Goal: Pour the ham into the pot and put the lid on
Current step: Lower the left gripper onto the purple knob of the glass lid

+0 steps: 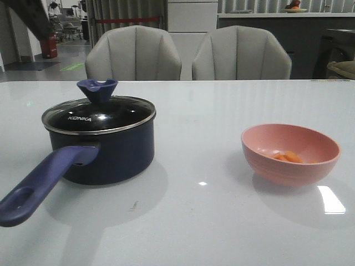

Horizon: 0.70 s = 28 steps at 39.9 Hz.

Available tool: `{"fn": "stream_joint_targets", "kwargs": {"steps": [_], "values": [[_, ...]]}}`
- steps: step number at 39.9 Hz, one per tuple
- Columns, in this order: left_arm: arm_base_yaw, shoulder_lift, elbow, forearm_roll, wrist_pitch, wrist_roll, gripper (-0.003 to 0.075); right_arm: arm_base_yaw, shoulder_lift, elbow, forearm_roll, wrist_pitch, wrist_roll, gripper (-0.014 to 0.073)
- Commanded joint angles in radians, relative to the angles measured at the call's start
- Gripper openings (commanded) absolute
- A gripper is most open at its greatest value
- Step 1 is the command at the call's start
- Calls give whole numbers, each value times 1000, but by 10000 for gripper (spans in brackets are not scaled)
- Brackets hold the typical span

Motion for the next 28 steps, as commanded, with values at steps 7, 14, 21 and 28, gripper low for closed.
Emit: {"fn": "stream_joint_targets", "kwargs": {"steps": [7,14,21,28], "values": [[-122,151,-214,112,29,-170,625,-6,-19,-5,-13,-74,0,143],[-170,263,-359,183,124,-242,625,-6,-19,-5,-13,-74,0,143],[-184,360,-480,194,234,-282,625,-6,-19,-5,-13,-74,0,143],[-184,424,-550,203,307,-319,625,-6,-19,-5,-13,-74,0,143]]}}
